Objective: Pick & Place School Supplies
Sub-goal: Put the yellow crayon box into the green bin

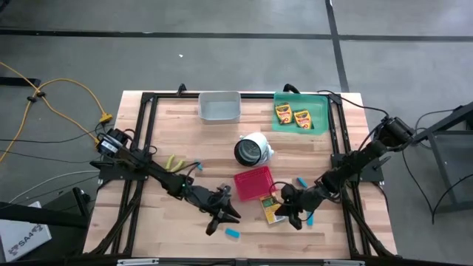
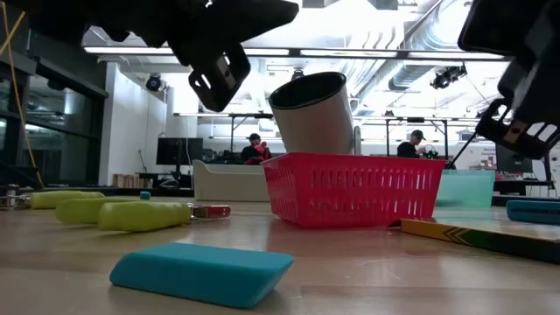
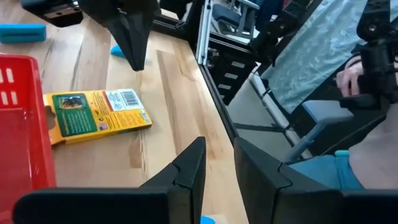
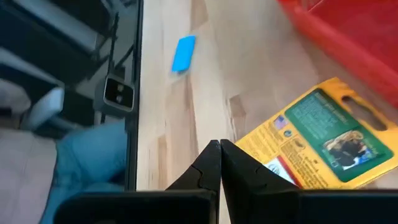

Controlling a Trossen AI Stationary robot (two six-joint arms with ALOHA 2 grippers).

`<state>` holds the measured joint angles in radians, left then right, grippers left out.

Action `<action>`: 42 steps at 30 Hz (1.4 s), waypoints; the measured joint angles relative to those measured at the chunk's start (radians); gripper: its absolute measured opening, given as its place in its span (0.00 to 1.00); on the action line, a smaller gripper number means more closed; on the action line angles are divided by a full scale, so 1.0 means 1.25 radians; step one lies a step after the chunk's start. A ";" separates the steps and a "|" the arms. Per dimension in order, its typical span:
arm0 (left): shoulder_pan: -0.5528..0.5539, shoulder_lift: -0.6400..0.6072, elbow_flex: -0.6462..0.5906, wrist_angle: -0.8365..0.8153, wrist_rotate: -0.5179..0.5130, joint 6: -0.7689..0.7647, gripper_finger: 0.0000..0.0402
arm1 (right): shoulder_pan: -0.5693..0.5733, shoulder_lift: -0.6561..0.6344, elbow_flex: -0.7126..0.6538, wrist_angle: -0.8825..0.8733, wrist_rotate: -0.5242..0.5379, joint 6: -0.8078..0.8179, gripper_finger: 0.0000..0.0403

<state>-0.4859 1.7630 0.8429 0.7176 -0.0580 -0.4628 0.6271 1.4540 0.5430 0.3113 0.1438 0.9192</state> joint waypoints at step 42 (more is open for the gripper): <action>-0.038 0.000 0.000 -0.152 -0.109 -0.216 0.20 | -0.020 0.000 0.000 -0.227 -0.115 0.213 0.26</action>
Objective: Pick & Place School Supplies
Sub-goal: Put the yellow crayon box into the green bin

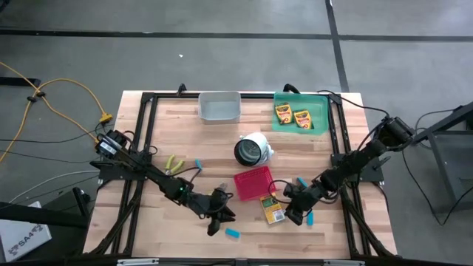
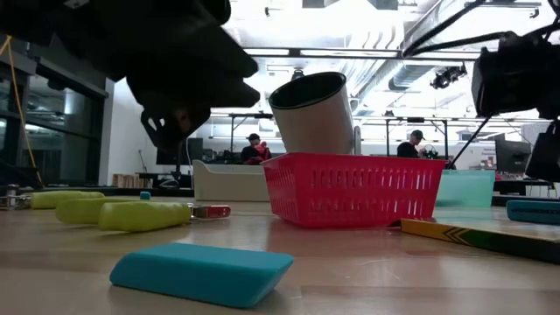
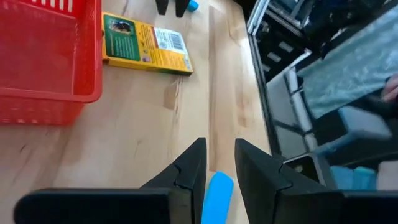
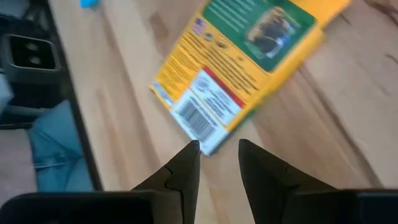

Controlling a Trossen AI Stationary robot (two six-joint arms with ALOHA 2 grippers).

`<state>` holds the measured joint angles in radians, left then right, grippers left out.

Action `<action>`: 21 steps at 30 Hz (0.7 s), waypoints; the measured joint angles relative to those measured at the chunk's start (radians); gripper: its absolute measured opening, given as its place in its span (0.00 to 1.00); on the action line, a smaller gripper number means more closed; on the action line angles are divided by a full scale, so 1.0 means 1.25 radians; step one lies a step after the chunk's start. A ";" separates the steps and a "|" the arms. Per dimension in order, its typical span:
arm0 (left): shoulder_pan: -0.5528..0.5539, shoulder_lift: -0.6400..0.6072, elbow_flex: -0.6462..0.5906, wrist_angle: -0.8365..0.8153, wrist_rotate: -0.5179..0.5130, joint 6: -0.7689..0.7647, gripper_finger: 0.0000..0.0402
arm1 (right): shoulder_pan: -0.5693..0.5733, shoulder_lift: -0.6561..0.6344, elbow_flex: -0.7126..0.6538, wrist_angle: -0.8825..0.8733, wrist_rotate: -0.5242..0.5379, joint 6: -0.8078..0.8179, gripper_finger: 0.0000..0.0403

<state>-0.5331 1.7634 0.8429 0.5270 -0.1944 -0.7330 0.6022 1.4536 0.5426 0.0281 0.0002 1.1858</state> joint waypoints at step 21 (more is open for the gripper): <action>0.010 0.049 0.000 -0.008 0.011 -0.116 0.20 | 0.000 0.042 0.001 -0.031 0.058 0.017 0.26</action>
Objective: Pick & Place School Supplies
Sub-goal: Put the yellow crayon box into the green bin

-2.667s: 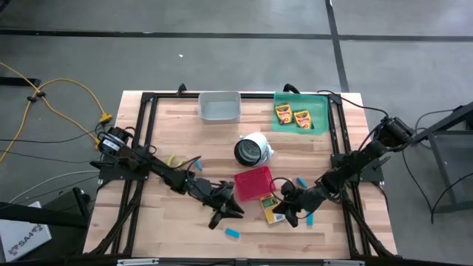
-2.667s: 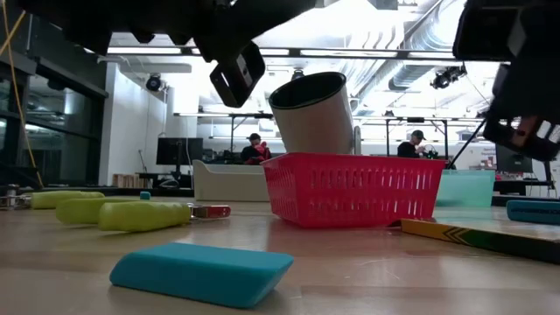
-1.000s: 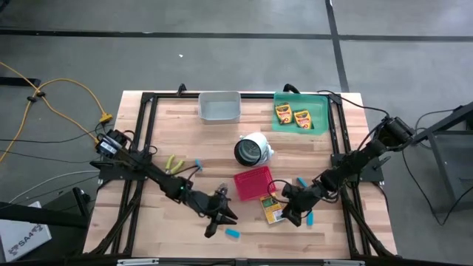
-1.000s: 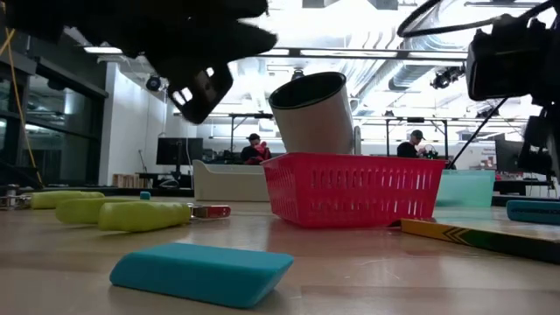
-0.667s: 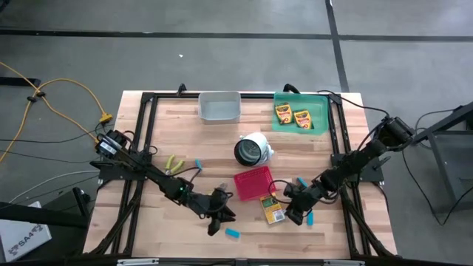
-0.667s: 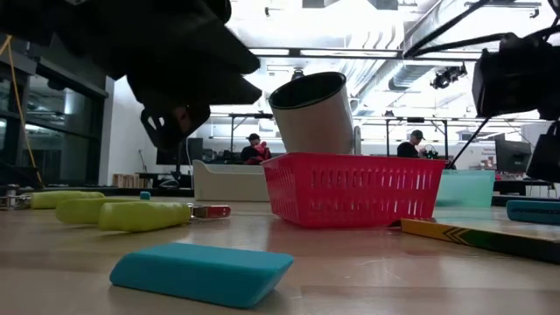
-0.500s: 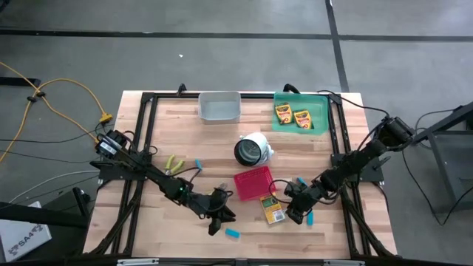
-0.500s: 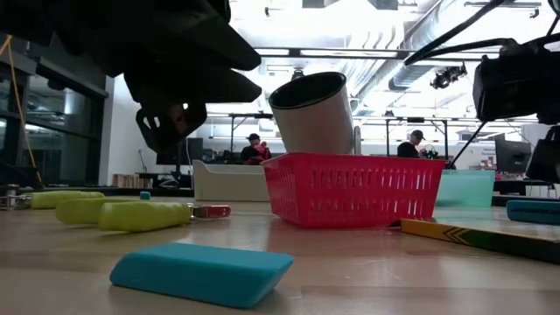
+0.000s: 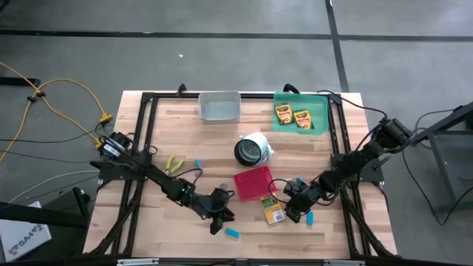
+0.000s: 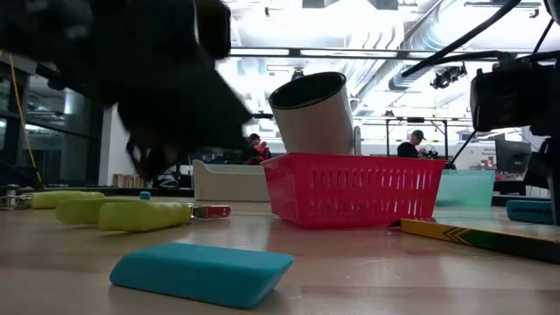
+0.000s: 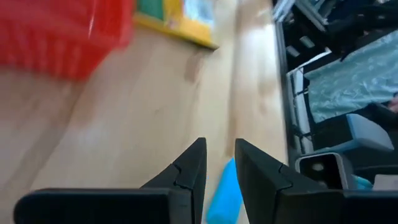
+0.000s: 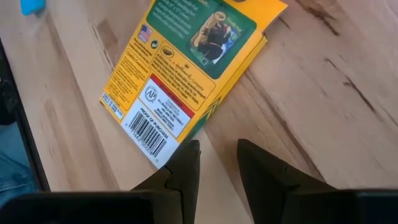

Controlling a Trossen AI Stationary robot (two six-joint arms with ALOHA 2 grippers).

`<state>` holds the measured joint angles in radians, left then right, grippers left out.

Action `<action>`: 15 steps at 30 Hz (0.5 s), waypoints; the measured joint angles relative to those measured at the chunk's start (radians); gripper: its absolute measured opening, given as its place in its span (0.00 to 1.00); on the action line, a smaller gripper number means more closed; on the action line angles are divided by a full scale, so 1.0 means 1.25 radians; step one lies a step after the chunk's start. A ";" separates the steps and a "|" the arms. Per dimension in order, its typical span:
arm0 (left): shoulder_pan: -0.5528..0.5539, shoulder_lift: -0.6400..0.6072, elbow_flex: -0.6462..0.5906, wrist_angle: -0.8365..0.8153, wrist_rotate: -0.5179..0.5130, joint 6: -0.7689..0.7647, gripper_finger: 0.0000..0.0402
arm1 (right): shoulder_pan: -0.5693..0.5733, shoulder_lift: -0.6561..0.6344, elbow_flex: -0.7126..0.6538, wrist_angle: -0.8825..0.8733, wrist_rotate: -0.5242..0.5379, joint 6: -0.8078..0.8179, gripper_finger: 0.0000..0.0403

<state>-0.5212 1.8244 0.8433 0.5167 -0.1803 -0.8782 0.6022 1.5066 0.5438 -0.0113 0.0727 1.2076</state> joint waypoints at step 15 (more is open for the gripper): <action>0.045 0.085 0.000 0.162 0.075 -0.029 0.20 | 0.000 0.004 -0.001 0.028 0.020 -0.004 0.26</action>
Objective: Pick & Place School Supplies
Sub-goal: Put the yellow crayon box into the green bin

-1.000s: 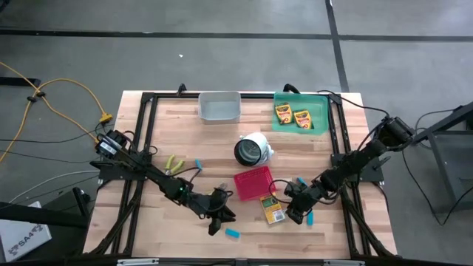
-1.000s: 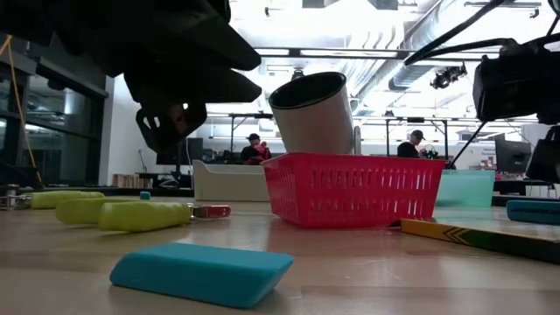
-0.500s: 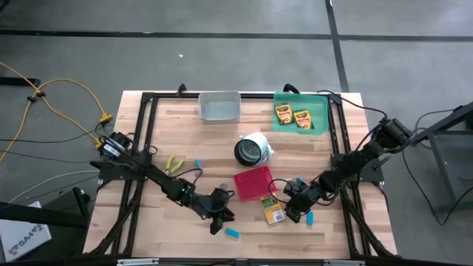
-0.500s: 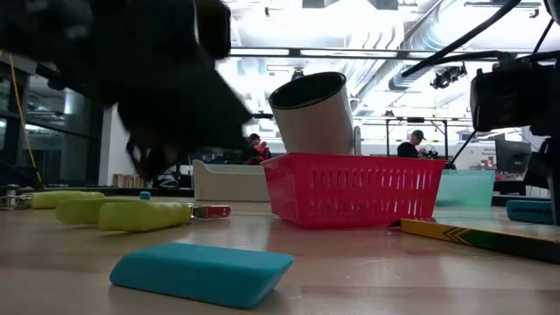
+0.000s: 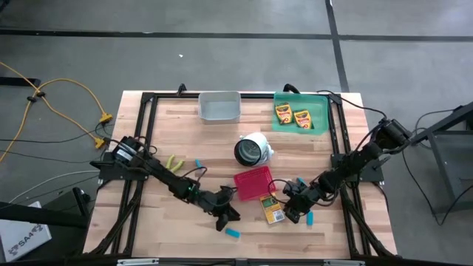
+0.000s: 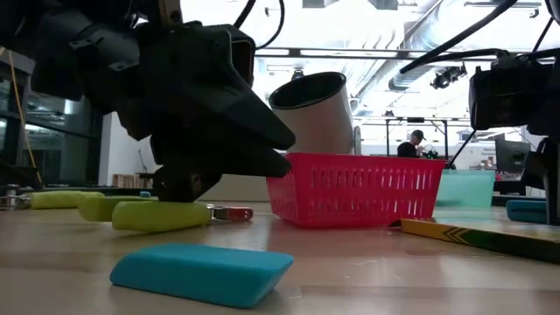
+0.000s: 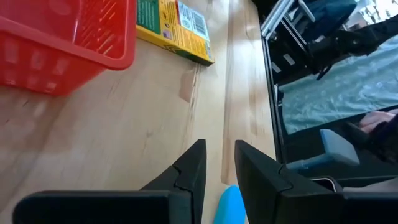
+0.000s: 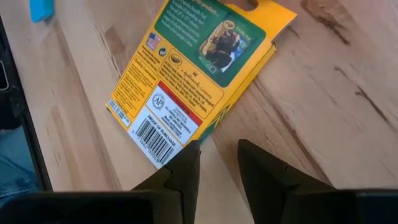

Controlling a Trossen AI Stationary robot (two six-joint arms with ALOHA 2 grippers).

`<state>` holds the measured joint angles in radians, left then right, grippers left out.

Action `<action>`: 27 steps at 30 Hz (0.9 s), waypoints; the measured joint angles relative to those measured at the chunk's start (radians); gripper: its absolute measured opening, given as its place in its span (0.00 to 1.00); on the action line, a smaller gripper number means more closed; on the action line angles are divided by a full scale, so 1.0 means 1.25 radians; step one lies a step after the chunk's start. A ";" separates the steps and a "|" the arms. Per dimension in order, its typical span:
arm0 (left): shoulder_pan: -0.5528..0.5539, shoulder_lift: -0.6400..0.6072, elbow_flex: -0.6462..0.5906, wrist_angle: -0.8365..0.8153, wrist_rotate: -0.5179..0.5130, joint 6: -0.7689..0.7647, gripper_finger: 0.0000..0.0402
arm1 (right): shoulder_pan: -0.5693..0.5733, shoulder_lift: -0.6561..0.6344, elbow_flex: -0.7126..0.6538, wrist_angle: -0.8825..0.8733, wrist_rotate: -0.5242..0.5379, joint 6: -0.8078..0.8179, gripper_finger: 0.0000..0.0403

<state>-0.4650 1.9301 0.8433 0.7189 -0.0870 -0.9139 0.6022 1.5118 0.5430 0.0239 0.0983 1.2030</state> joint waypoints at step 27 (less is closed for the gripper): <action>-0.022 -0.012 0.169 -0.279 -0.025 0.148 0.20 | 0.000 0.000 -0.001 0.044 0.027 -0.003 0.26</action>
<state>-0.4927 1.9152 1.0551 0.3701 -0.1178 -0.7284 0.6018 1.5120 0.5423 0.0792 0.1321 1.1995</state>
